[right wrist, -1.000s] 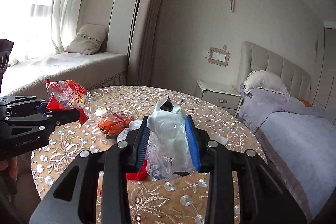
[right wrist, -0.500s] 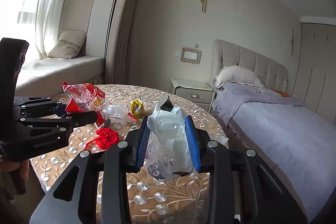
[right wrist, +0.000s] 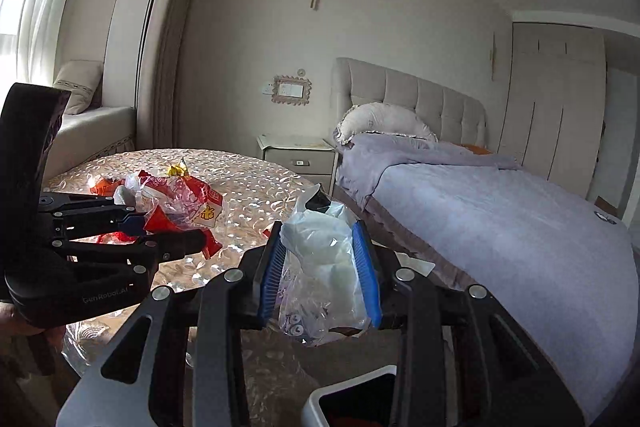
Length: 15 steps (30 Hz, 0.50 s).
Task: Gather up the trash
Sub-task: 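Carry the red wrapper and clear plastic bag over the white bin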
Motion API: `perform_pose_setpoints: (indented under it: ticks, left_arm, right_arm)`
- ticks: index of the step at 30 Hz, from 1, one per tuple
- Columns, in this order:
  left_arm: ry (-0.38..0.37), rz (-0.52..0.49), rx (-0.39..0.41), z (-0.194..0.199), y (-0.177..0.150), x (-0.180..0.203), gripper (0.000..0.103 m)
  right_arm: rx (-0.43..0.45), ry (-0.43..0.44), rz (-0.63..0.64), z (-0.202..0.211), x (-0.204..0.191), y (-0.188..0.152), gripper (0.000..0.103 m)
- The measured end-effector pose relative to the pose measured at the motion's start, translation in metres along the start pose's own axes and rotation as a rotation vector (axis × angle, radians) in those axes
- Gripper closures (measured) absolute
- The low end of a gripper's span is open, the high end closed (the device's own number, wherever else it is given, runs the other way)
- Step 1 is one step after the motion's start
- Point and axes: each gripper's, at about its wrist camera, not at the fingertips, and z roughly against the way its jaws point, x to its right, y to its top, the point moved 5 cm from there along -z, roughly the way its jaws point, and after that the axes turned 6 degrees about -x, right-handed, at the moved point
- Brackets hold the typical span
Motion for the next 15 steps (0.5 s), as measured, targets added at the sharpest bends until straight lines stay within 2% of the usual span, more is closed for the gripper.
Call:
perform_pose_setpoints:
  ticks: [6,15]
  left_arm:
    - [-0.096,-0.036,-0.027,-0.026,-0.004,0.043,0.076]
    - [-0.185,-0.091,-0.089,-0.072,-0.016,0.093,0.076]
  right_arm:
    - [-0.028,-0.060,-0.031,0.005,0.026,-0.024,0.067]
    - [-0.060,-0.120,-0.074,0.001,0.058,-0.050,0.067]
